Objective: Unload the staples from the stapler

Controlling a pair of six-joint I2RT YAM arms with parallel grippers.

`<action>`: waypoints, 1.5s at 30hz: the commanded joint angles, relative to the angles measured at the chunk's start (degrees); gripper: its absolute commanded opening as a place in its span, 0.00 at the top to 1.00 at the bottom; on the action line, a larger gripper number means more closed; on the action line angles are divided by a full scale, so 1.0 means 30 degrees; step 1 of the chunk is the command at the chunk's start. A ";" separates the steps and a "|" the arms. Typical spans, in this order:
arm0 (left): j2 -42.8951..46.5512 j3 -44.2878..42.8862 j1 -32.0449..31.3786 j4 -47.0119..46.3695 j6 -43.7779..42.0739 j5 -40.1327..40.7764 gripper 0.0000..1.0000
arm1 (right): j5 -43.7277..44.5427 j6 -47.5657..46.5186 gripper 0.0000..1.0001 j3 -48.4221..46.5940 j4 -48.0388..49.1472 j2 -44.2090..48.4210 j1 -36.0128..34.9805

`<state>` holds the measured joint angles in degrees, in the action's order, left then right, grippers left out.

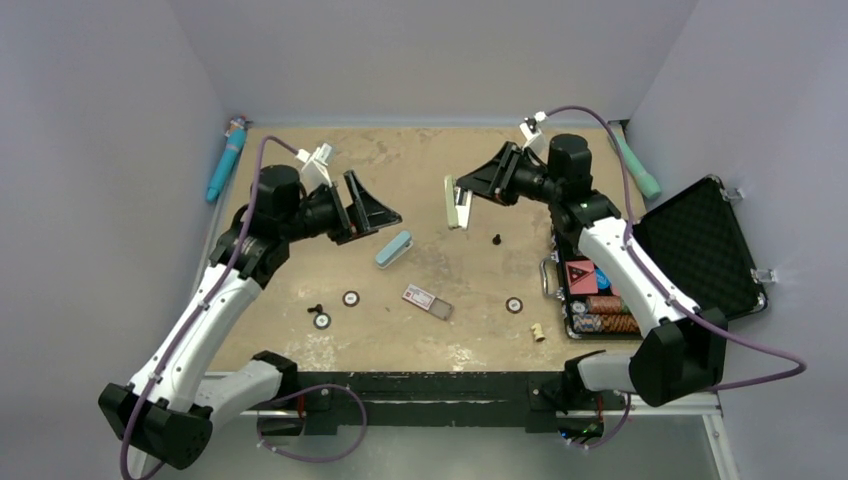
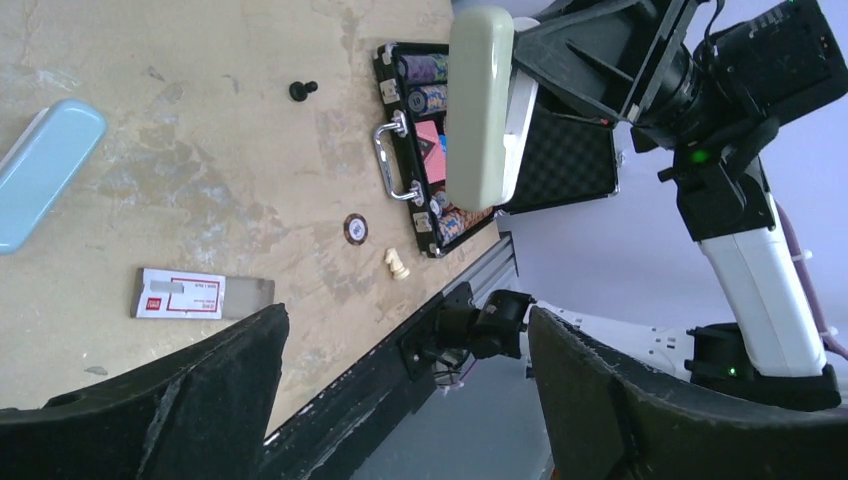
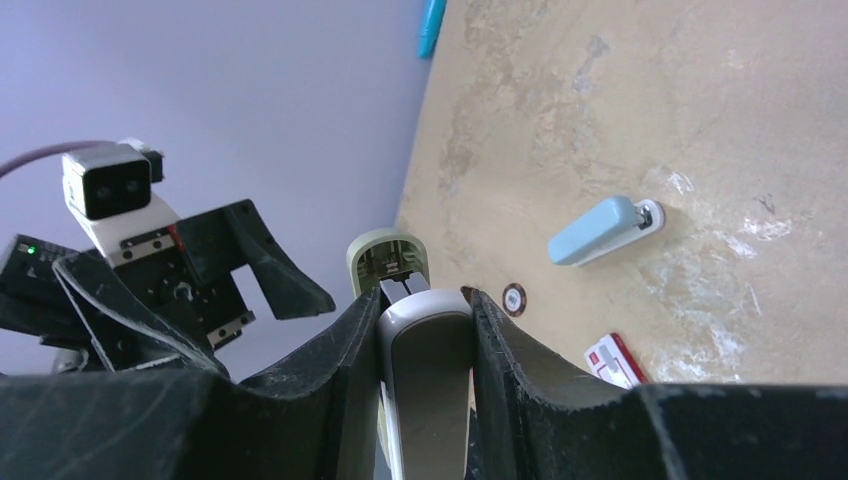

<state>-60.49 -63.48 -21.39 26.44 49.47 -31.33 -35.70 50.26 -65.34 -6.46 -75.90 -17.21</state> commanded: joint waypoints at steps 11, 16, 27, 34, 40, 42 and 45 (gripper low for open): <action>0.1536 -0.1406 0.0745 -0.1447 -0.2883 -0.3265 0.03 | -0.6270 0.5991 1.00 -0.0303 1.2607 -0.0698 -0.0838; -0.0238 -0.4047 0.1065 -0.3408 -0.1908 -0.5095 0.03 | -0.7370 0.5968 1.00 -0.2260 1.3409 -0.2164 -0.0912; -0.3281 -0.8111 -0.0168 -0.2554 -0.2008 -0.4223 0.00 | -0.6932 1.0972 1.00 -0.2925 2.1023 -0.3223 -0.1143; -0.4269 -0.8894 -0.2174 -0.2904 -0.2306 -0.2782 0.09 | -0.6369 1.1118 1.00 -0.3134 2.1079 -0.3245 -0.1265; -0.4602 -0.9505 -0.2703 -0.1361 -0.3545 -0.1430 0.19 | -0.5048 1.1444 1.00 -0.2819 2.0750 -0.3068 -0.1265; -0.4609 -0.9230 -0.2720 -0.1604 -0.3514 -0.1446 0.23 | -0.4899 1.1804 1.00 -0.2524 2.1143 -0.3142 -0.1293; -0.4858 -0.9154 -0.2881 -0.1733 -0.3528 -0.1429 0.27 | -0.4759 1.2387 1.00 -0.2166 2.1902 -0.3153 -0.1294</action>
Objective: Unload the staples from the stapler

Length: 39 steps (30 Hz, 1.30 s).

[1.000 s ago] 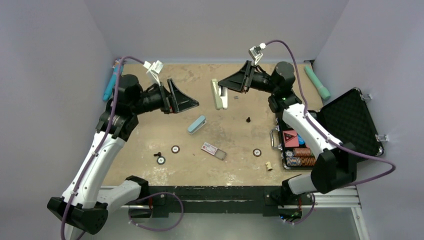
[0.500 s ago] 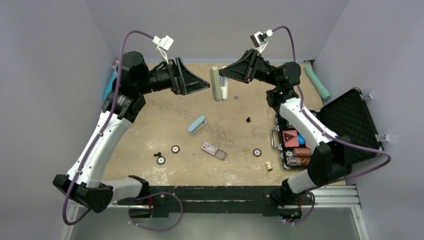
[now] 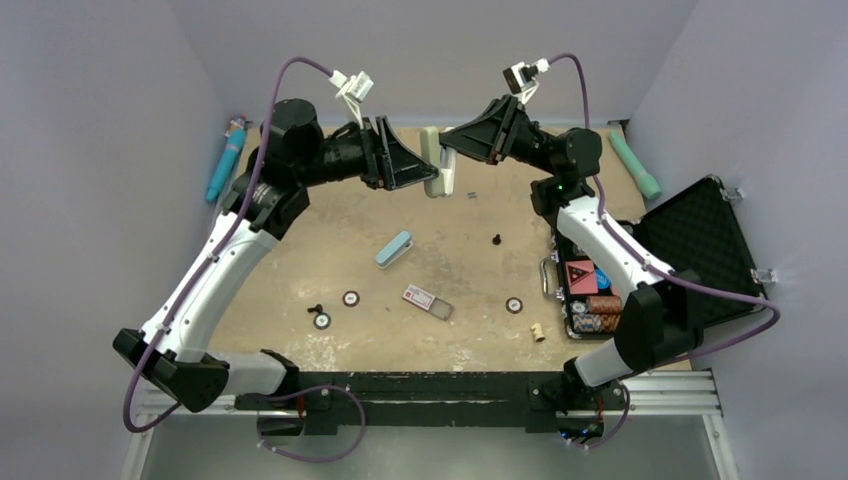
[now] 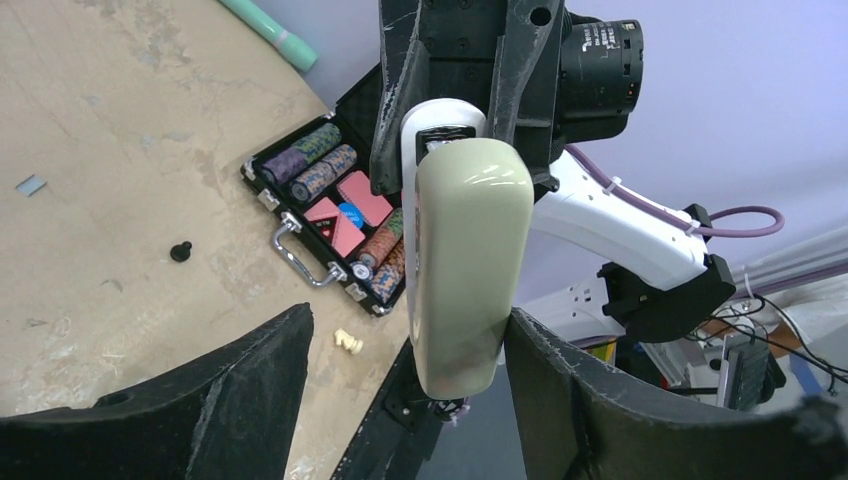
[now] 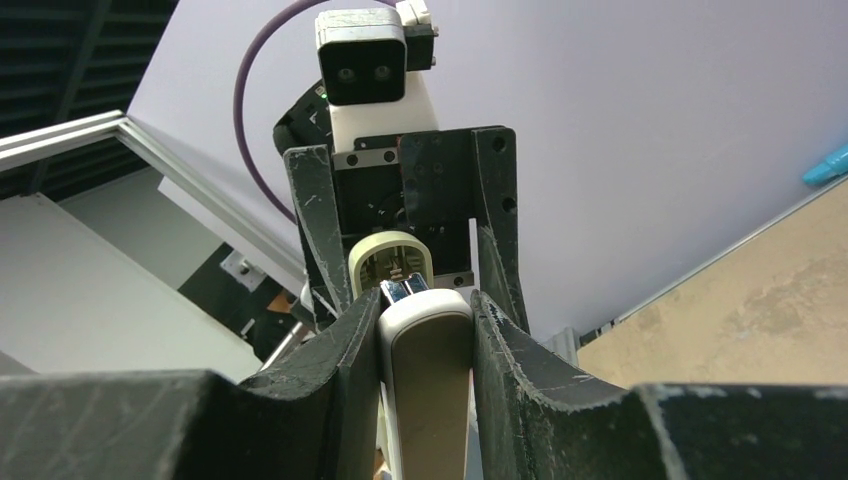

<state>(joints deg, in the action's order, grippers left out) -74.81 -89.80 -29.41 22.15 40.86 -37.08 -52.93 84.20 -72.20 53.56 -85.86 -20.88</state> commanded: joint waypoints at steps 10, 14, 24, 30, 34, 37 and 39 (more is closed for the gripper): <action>-0.0846 -0.1160 -0.1171 0.0029 -0.1002 0.0856 0.37 | 0.1444 0.0722 1.00 0.0121 0.1167 0.0524 -0.0071; -0.0965 -0.1437 -0.1184 0.0199 -0.1045 0.1047 0.55 | 0.1546 0.0694 1.00 0.0154 0.1076 0.0624 -0.0075; -0.1076 -0.2029 -0.1292 0.1991 -0.1837 0.1877 1.00 | -0.0077 0.0286 0.80 -0.0211 -0.0123 0.0121 -0.0078; -0.0768 -0.1827 -0.1130 0.2903 -0.2510 0.2381 1.00 | -0.0106 -0.2116 0.03 -0.0472 -0.3688 0.0805 0.0424; -0.0548 -0.1274 -0.0940 0.2757 -0.2502 0.2544 1.00 | -0.0082 -0.2740 0.01 -0.0204 -0.5076 0.1070 0.1500; -0.0593 -0.1187 -0.0678 0.3219 -0.2708 0.3082 1.00 | 0.0170 -0.3931 0.01 0.0009 -0.7305 0.1381 0.2536; -0.0801 -0.1356 -0.0320 0.3985 -0.2965 0.3727 1.00 | 0.0957 -0.6159 0.01 -0.0302 -1.0427 0.1726 0.3079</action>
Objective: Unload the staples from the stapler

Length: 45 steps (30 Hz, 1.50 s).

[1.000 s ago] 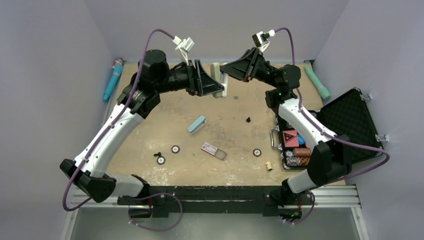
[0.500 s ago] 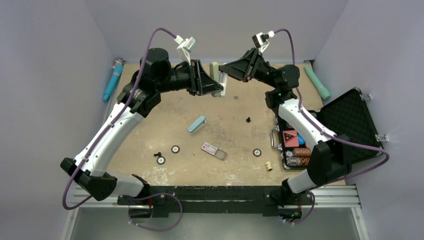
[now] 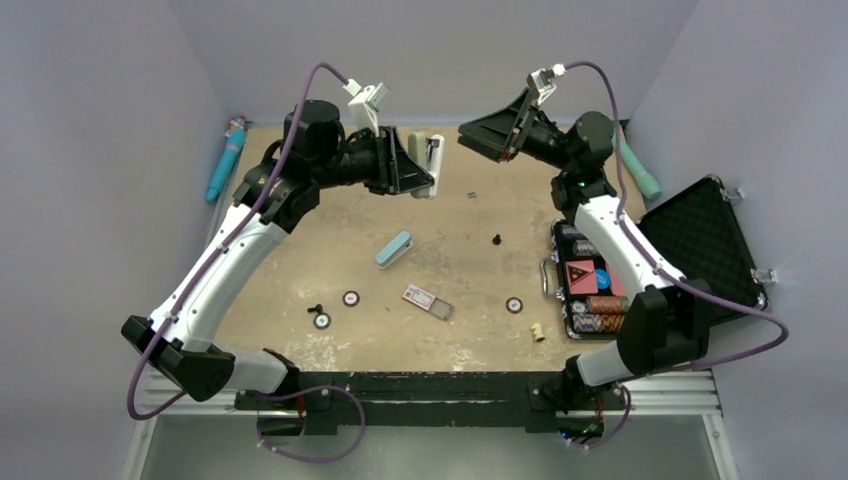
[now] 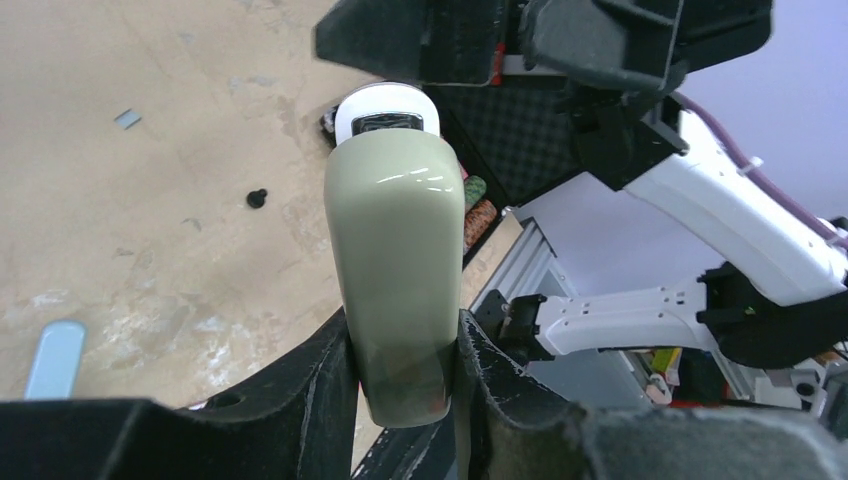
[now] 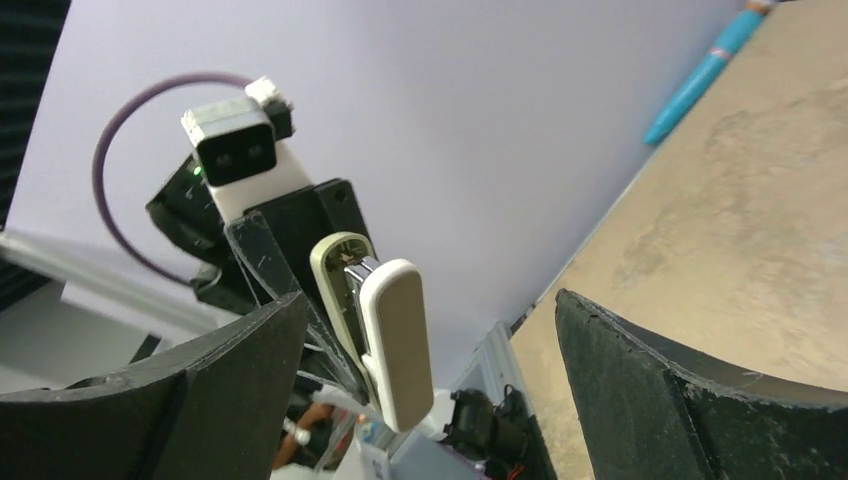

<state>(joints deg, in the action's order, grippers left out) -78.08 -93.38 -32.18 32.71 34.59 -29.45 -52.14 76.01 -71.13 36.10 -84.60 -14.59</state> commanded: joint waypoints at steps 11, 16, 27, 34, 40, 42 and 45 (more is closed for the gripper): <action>-0.1331 -0.0010 0.2269 0.4380 -0.2792 0.5626 1.00 | 0.4957 -1.0351 0.01 -0.0655 -1.2910 0.3438 0.1231; -0.2472 0.0689 0.2884 0.4089 -0.3351 0.6979 1.00 | 0.7261 -1.1964 0.01 -0.0060 -1.3842 0.4768 0.1227; -0.6587 0.2274 0.3637 0.3788 -0.2516 1.1413 1.00 | 0.8567 -1.3294 0.02 0.1020 -1.5863 0.5622 0.1230; -0.9597 0.2795 0.3900 0.2910 -0.1900 1.1205 1.00 | 0.9218 -1.3252 0.03 0.1457 -1.5680 0.6402 0.1230; -1.1281 0.2540 0.4223 0.3134 -0.2601 1.1663 1.00 | 1.0110 -1.3718 0.03 0.1209 -1.6063 0.6765 0.1230; -1.1318 0.2776 0.4352 0.3014 -0.2945 1.1338 0.97 | 1.0222 -1.3705 0.03 0.1305 -1.6033 0.6919 0.1226; -1.0945 0.3408 0.4371 0.2665 -0.3550 1.1257 0.60 | 1.0294 -1.3627 0.03 0.1550 -1.5920 0.7030 0.1219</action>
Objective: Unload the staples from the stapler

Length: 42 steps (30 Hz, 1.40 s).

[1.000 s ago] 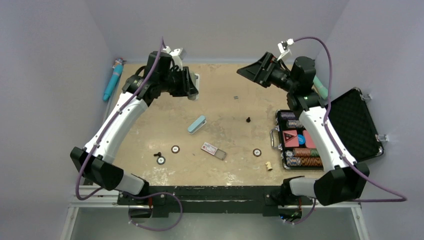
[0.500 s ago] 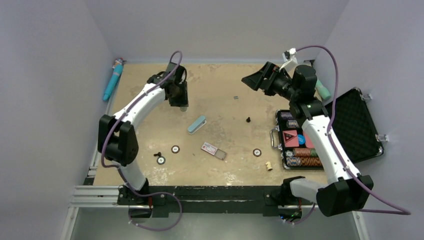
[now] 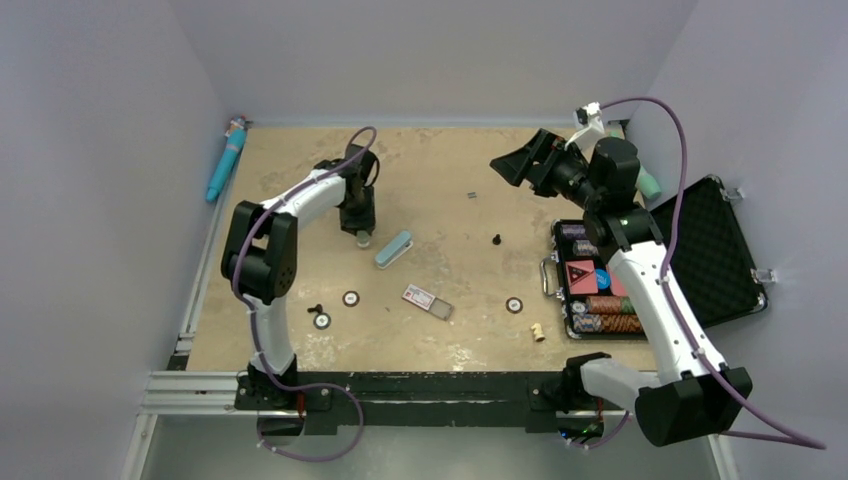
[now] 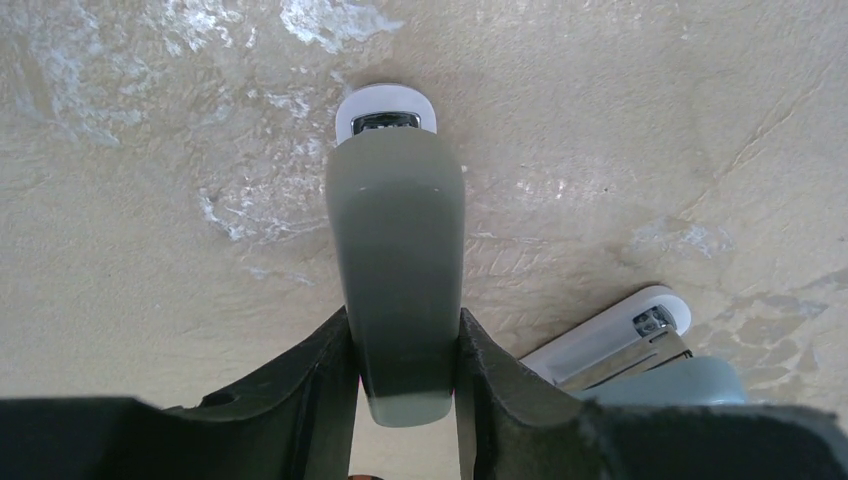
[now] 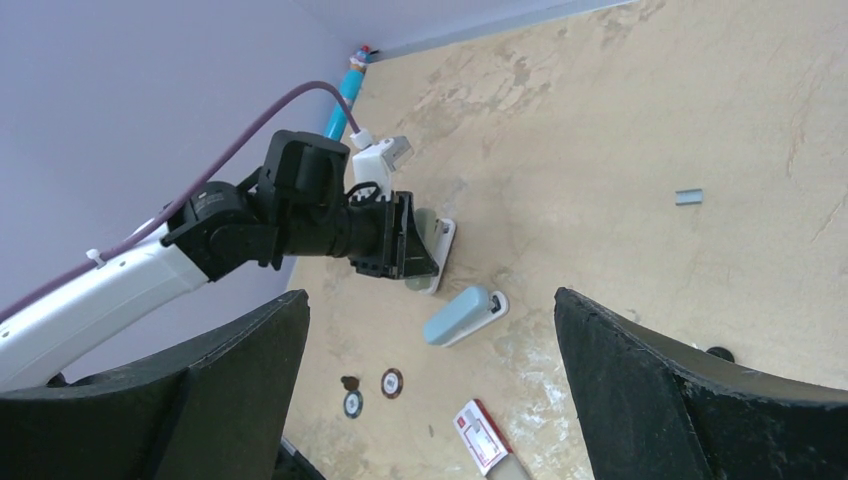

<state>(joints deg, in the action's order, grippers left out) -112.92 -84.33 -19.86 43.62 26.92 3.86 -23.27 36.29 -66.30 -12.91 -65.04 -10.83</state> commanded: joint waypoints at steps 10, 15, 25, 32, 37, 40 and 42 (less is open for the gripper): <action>0.3112 0.1485 0.0262 -0.0988 -0.1945 -0.0059 0.00 | 0.0677 0.0173 0.01 -0.0322 0.0324 0.0029 -0.0025; 0.4760 0.1850 0.0262 -0.0778 -0.2517 -0.0952 0.00 | 0.0850 0.0494 0.02 -0.0141 0.0582 0.0170 -0.0024; 0.8423 0.4088 -0.0283 -0.2286 -0.5783 -0.3950 0.05 | 0.0020 0.1155 0.04 0.0647 0.1417 0.0525 -0.0030; 0.6552 0.3064 -0.2807 -0.1944 -0.8002 -0.5289 0.07 | -0.0267 0.1300 0.04 0.0744 0.1315 0.0602 -0.0026; 0.5088 0.2528 -0.3187 -0.1859 -0.8275 -0.5334 0.08 | 0.0017 0.1080 0.04 0.0714 0.0938 0.1155 -0.0038; 0.4322 0.2180 -0.3267 -0.1561 -0.8847 -0.4887 0.09 | 0.0025 0.0980 0.04 0.0744 0.0680 0.1383 -0.0023; 0.3903 0.2066 -0.3279 -0.1568 -0.8884 -0.4459 0.09 | -0.0072 0.0890 0.04 0.0667 0.0457 0.1448 -0.0031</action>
<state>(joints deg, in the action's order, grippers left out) -99.70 -74.83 -29.98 39.09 3.27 -11.00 -23.46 39.81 -63.99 -11.75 -62.59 -10.83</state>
